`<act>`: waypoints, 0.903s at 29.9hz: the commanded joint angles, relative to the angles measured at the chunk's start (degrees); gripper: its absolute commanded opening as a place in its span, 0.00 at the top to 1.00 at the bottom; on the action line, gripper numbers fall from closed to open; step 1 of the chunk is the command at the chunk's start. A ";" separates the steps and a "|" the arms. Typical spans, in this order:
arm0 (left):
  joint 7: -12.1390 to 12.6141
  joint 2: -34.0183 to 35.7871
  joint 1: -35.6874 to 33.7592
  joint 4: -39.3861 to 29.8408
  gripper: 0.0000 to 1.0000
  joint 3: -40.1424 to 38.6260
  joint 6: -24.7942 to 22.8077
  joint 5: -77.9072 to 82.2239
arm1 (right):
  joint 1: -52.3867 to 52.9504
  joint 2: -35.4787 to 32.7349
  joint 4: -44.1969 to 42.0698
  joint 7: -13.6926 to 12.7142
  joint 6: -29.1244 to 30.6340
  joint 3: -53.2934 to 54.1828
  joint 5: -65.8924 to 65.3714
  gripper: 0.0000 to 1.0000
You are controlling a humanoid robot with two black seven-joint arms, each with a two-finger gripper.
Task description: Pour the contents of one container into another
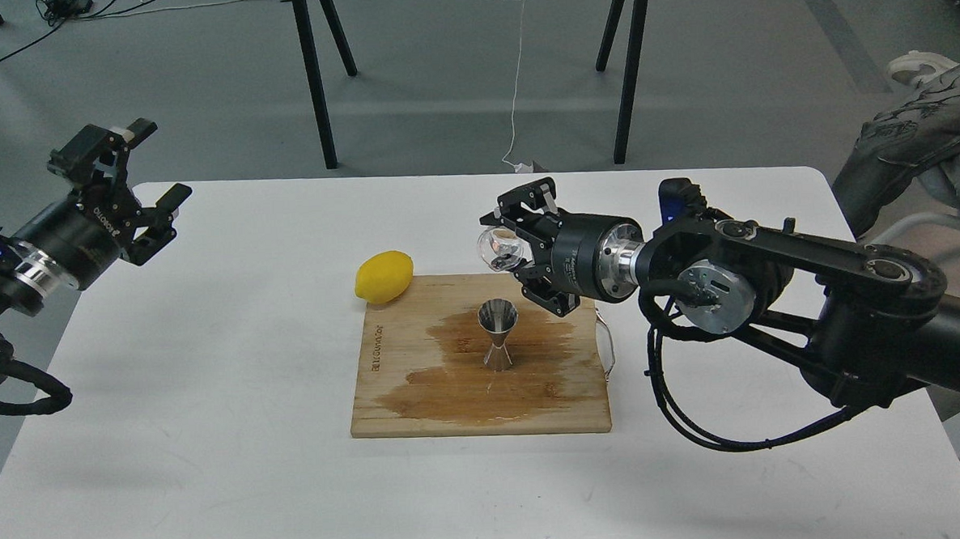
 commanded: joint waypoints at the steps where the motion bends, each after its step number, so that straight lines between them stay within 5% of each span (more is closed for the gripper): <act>1: 0.00 0.08 0.15 0.06 0.01 0.00 0.00 0.00 | -0.01 -0.06 0.31 0.01 -0.01 -2.02 -4.38 0.63; 27: 0.00 0.08 0.85 0.06 0.01 -0.18 0.00 0.00 | 0.08 0.64 0.22 0.89 -0.36 -7.91 -19.85 0.62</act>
